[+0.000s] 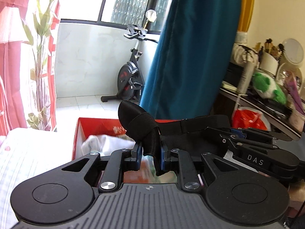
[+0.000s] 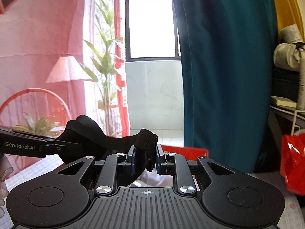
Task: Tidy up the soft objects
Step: 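Lift the black eye mask with both grippers over the red box, then lower the eye mask into the box and open both grippers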
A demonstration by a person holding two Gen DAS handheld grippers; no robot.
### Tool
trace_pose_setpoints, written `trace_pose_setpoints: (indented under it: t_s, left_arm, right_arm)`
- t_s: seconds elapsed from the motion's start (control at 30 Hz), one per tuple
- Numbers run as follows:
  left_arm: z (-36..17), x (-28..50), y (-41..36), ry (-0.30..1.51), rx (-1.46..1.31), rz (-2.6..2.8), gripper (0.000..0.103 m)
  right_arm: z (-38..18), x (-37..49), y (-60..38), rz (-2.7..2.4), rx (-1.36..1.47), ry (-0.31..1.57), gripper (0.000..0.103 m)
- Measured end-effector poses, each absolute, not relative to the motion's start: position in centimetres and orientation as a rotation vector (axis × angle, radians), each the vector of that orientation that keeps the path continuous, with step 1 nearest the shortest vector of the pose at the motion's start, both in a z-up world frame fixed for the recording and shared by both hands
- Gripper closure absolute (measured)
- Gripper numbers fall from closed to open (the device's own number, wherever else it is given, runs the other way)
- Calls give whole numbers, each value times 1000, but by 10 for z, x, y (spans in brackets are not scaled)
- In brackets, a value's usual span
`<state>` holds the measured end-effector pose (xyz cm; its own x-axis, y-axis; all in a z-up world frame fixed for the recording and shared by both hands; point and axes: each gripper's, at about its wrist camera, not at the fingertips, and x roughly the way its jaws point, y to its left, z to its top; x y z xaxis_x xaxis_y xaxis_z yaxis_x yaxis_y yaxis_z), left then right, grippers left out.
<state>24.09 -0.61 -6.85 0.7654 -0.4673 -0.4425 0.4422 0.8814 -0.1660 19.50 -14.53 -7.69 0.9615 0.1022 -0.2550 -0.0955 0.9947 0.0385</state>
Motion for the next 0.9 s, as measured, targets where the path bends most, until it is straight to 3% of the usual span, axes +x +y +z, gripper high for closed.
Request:
trace_pose_setpoints:
  t_s: [0.4,0.5,0.57,0.67,0.8,0.9]
  left_arm:
    - [-94,336,-12,624,-57,-427,81]
    - [-102,342,-14,639,-36,-420,72]
    - [-105,344,-15,641,-20,-406,59]
    - [-106,345,-14,646,-7,-385,36]
    - [-103,340,-14,635,18,-383,17]
    - [-99,332,-16,621,43,-372,7]
  right_arm:
    - [-92,304,-161,65,10,426,85]
    - [-100,318,-164,52,3,469,84]
    - [-105,323,-165,36,-3,496,80]
    - [-111,325,-167,5,-27,526,67]
    - [-111,320,-171,-6,4,516,34]
    - [-108,312,-169,-2,5,492,20]
